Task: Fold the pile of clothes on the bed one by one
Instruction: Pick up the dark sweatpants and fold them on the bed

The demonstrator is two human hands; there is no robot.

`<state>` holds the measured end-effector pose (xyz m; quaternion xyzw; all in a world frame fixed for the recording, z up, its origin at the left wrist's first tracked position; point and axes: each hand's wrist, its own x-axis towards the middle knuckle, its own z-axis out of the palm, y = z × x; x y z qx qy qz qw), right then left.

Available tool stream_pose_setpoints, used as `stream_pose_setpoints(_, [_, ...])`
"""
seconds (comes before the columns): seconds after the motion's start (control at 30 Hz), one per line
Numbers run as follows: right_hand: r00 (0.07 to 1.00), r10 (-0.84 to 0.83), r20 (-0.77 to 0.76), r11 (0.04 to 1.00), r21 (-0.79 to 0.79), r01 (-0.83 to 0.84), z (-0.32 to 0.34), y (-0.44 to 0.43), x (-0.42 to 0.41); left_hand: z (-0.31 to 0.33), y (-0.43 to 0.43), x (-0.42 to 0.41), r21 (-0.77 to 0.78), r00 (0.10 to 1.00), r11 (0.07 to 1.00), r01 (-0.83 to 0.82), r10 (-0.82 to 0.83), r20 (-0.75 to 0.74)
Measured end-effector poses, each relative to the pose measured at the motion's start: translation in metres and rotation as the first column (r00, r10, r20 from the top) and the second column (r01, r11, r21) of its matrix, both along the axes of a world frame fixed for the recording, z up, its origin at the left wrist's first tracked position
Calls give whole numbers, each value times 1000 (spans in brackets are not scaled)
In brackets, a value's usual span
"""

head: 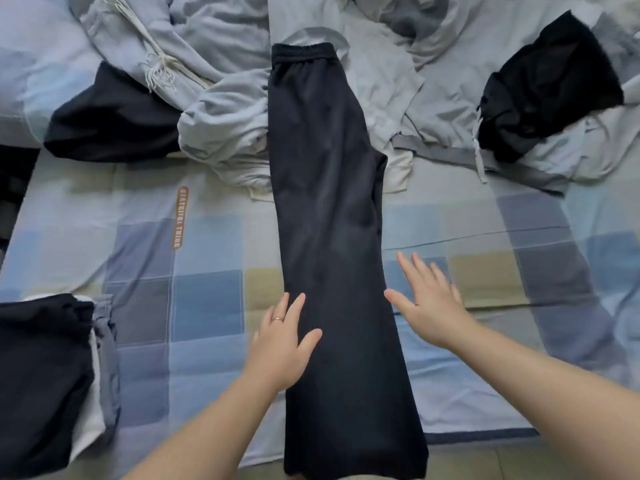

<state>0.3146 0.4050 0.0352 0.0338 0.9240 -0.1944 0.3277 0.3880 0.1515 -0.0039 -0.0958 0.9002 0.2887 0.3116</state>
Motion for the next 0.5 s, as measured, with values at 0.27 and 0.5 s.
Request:
stream_pose_setpoints(0.27, [987,-95,127,972,-202,119,-86,30,143,-75,20,159,61,940,949,-310,296,170])
stream_pose_setpoints(0.5, [959,-275,72,944,-171,283,-153,28,199,-110,36,186,79,859,856,-512,506,82])
